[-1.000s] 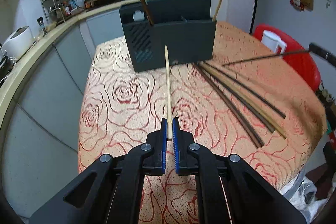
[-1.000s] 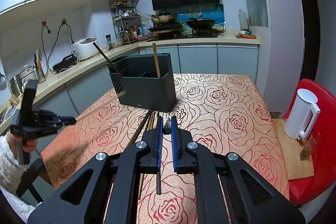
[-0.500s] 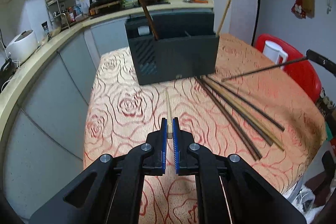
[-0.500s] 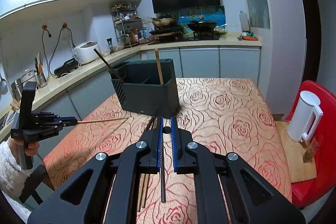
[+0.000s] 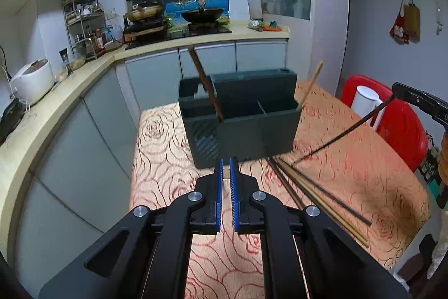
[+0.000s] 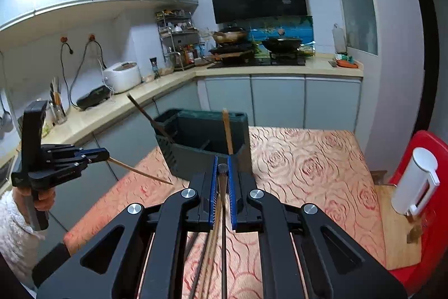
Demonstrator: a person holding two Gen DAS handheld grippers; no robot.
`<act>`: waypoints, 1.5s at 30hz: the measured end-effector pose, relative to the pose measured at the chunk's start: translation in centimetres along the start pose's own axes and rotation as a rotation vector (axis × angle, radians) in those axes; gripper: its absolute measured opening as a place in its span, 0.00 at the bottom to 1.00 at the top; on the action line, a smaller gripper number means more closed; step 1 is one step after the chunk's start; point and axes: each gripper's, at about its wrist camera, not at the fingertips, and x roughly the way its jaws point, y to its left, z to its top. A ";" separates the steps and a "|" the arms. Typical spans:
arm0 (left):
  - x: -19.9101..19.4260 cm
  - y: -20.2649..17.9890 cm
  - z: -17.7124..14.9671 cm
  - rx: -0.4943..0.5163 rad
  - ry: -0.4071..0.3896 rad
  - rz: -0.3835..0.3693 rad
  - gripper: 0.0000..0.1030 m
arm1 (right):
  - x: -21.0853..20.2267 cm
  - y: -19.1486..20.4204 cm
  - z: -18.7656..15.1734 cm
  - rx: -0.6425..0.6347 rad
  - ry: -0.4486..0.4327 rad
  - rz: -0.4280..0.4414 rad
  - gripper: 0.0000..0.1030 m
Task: Organize utensils
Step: 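Carry both chopsticks up into the black holder and open both tools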
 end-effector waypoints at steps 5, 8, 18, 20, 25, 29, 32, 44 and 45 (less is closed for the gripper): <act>-1.4 0.2 3.0 0.017 -0.025 -0.021 0.05 | -0.2 1.1 3.2 -0.016 -0.025 0.031 0.08; -2.2 0.2 5.0 0.020 -0.040 -0.042 0.05 | -0.4 1.8 5.3 -0.029 -0.041 0.049 0.08; -3.4 -0.9 10.4 0.041 -0.090 -0.064 0.05 | -0.4 3.6 12.1 -0.065 -0.131 0.028 0.08; -3.1 -1.2 11.1 0.047 -0.092 -0.055 0.05 | -0.1 3.5 13.1 -0.062 -0.145 0.011 0.08; -1.2 -1.9 12.3 0.058 -0.085 -0.036 0.05 | 1.8 3.3 14.2 -0.079 -0.158 -0.046 0.08; 1.3 -1.7 12.4 0.037 -0.053 -0.035 0.05 | 4.0 2.9 14.0 -0.104 -0.148 -0.097 0.08; 3.2 -1.3 12.0 0.023 -0.026 -0.036 0.05 | 5.6 2.4 13.4 -0.101 -0.114 -0.104 0.08; 7.1 0.1 10.4 -0.028 0.038 -0.009 0.05 | 9.6 1.7 10.0 -0.111 0.003 -0.133 0.08; 7.2 0.3 10.3 -0.030 0.038 -0.007 0.05 | 9.7 1.7 9.8 -0.110 0.008 -0.132 0.08</act>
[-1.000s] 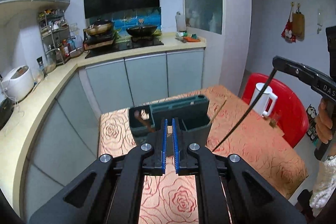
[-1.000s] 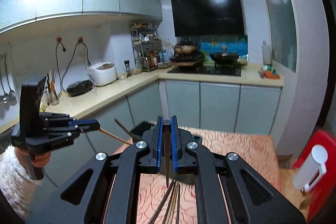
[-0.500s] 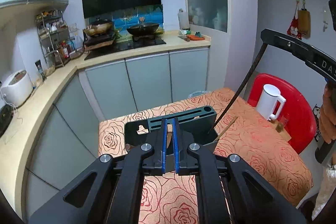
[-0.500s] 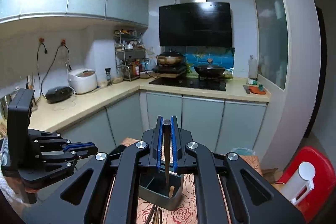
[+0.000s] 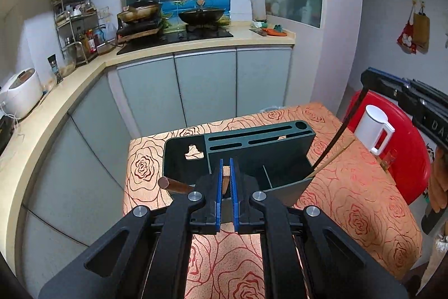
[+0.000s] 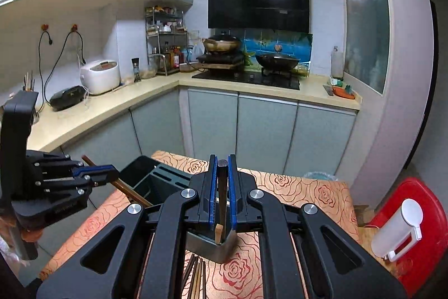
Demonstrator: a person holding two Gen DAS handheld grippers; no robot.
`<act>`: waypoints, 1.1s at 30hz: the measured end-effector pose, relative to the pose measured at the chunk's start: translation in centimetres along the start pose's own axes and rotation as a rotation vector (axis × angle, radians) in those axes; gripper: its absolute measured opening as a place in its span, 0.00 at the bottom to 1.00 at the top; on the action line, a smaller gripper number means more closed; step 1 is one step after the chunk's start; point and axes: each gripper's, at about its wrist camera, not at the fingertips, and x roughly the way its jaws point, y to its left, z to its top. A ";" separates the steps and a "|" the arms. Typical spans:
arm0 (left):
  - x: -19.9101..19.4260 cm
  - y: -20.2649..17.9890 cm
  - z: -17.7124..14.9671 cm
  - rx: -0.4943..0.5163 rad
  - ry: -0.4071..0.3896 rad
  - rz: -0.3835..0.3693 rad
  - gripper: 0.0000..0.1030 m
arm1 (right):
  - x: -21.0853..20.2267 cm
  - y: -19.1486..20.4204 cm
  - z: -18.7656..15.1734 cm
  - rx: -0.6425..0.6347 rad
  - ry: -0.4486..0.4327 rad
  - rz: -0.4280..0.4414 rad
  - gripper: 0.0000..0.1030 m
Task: Organize utensils
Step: 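Carry both chopsticks up into the black holder and open both tools, then withdraw both open tools from the holder back toward the remaining chopsticks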
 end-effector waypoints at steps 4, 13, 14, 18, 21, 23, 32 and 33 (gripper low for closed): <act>0.2 0.3 0.0 -0.016 0.003 -0.004 0.13 | 0.3 -0.1 -0.3 0.007 0.016 0.018 0.16; -1.2 0.9 0.1 -0.072 -0.041 -0.013 0.69 | -1.2 -0.6 -0.5 0.026 -0.025 0.003 0.52; -1.4 1.0 -0.1 -0.073 -0.047 -0.011 0.70 | -1.4 -0.7 -0.5 0.026 -0.027 0.002 0.52; -2.5 1.0 -0.6 -0.075 -0.069 -0.017 0.73 | -2.5 -1.1 -0.7 0.024 -0.044 -0.005 0.52; -3.2 1.0 -1.3 -0.077 -0.084 -0.022 0.75 | -3.7 -1.4 -1.2 0.027 -0.055 -0.007 0.52; -3.6 1.0 -2.1 -0.078 -0.091 -0.021 0.76 | -4.3 -1.6 -1.7 0.028 -0.056 -0.006 0.52; -4.1 0.5 -7.7 -0.048 -0.069 0.000 0.77 | -6.9 -2.5 -6.8 0.039 -0.028 -0.029 0.52; -4.0 0.6 -8.4 -0.049 -0.062 0.001 0.77 | -7.1 -2.5 -7.6 0.038 -0.021 -0.032 0.52</act>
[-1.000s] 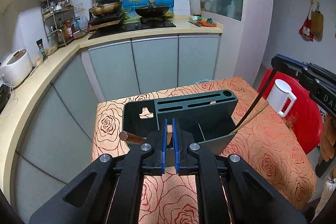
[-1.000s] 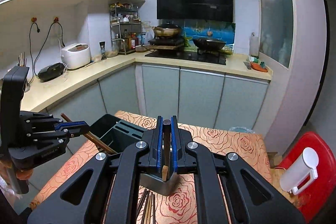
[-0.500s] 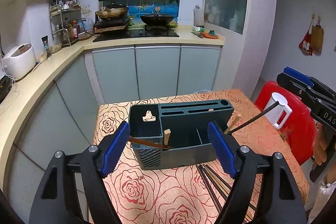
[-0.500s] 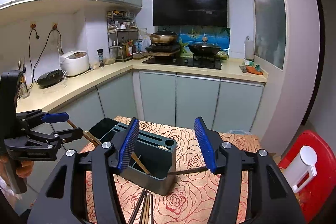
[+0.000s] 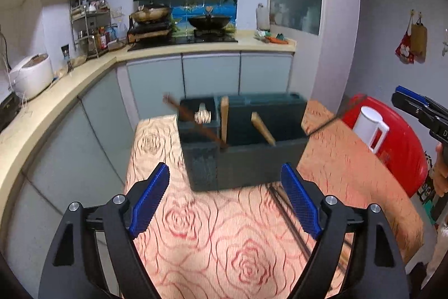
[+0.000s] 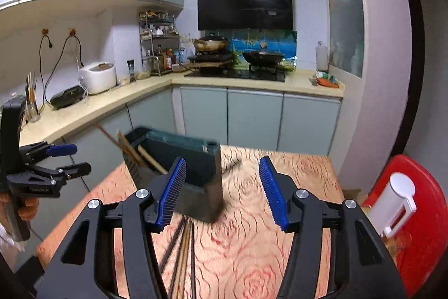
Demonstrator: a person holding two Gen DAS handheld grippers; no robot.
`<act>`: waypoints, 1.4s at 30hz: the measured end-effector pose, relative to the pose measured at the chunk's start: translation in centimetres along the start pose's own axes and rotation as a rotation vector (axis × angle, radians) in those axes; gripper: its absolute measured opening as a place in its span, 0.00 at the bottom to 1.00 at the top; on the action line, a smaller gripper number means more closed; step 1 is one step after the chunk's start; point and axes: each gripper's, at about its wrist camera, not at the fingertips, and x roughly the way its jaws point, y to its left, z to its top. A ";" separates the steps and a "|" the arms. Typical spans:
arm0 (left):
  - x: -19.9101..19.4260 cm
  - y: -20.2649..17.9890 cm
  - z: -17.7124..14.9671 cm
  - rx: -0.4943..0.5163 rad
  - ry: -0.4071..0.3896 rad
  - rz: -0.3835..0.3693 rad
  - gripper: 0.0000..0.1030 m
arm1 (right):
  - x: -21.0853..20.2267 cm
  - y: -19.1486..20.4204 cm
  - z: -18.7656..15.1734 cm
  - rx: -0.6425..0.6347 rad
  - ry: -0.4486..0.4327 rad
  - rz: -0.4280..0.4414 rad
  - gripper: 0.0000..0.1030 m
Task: Organize utensils
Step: 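Withdraw both open tools from the holder back toward the remaining chopsticks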
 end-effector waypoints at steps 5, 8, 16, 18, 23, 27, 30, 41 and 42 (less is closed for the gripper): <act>0.5 0.1 -4.6 0.011 0.047 0.025 0.77 | -0.5 -0.1 -5.6 -0.024 0.068 -0.040 0.52; 0.8 0.2 -6.9 0.016 0.074 0.032 0.77 | -0.5 -0.1 -8.8 -0.043 0.114 -0.079 0.52; 1.1 -2.0 -11.9 0.052 0.116 0.022 0.77 | -0.8 0.5 -14.0 -0.009 0.180 -0.051 0.52; 1.1 -3.3 -13.0 0.077 0.130 -0.003 0.77 | -1.0 0.5 -14.7 0.009 0.189 -0.041 0.52; 0.5 -6.9 -15.5 0.147 0.152 -0.070 0.77 | -1.5 0.1 -15.7 0.039 0.197 -0.038 0.52; 0.2 -9.5 -17.2 0.215 0.174 -0.126 0.77 | -1.5 -0.2 -16.0 0.058 0.199 -0.036 0.52; 0.4 -11.0 -18.1 0.265 0.186 -0.127 0.77 | -1.5 -0.3 -16.0 0.061 0.201 -0.034 0.52; 2.4 -11.9 -18.4 0.243 0.258 -0.132 0.77 | -1.5 -0.8 -16.3 0.074 0.201 -0.040 0.52; 2.5 -12.0 -18.6 0.242 0.261 -0.133 0.77 | -1.5 -0.8 -16.3 0.074 0.201 -0.041 0.52</act>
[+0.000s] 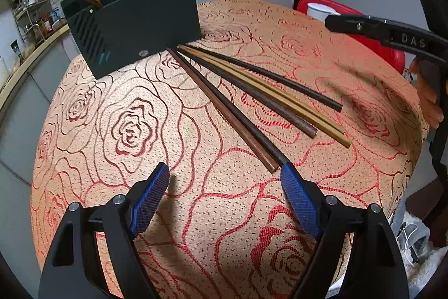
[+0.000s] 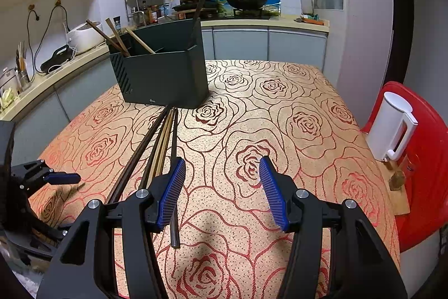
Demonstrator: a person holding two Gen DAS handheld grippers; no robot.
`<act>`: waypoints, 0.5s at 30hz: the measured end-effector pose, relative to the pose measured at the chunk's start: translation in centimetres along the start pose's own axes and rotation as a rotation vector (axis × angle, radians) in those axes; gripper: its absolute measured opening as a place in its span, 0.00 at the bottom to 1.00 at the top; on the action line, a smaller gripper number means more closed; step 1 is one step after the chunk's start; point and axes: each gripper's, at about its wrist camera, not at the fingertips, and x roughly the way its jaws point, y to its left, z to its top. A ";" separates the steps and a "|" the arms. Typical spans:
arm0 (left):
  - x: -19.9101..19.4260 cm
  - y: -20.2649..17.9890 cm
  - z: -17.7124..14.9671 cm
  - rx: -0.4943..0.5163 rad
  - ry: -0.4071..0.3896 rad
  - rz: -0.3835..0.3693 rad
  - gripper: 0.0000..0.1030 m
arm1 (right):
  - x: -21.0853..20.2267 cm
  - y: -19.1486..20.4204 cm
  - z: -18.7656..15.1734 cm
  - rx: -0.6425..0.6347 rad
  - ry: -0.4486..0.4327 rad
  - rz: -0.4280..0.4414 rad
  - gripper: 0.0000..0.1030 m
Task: Organize utensils
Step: 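Withdraw both open tools from the holder back toward the remaining chopsticks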
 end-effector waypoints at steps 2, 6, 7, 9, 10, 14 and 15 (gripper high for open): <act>0.0 0.0 0.0 -0.008 -0.001 -0.001 0.77 | 0.0 -0.2 0.0 0.002 0.001 0.001 0.52; 0.2 0.2 0.1 -0.036 0.008 -0.009 0.77 | -0.1 -0.2 0.0 0.000 0.005 0.003 0.52; 0.3 0.4 0.0 -0.050 0.012 -0.013 0.77 | -0.1 -0.2 -0.1 -0.001 0.005 0.004 0.52; 0.4 0.9 0.0 -0.075 0.014 -0.007 0.77 | -0.2 -0.2 -0.1 -0.005 0.007 0.003 0.52; 0.4 1.2 0.0 -0.081 0.017 -0.011 0.77 | -0.2 -0.3 -0.3 -0.006 0.010 0.003 0.52; 0.0 2.0 -0.7 -0.092 0.014 0.018 0.77 | -0.1 -0.4 -0.6 -0.003 0.022 0.001 0.52; -0.2 2.2 -0.9 -0.094 0.011 0.028 0.77 | -0.1 -0.4 -0.7 -0.003 0.026 0.002 0.52</act>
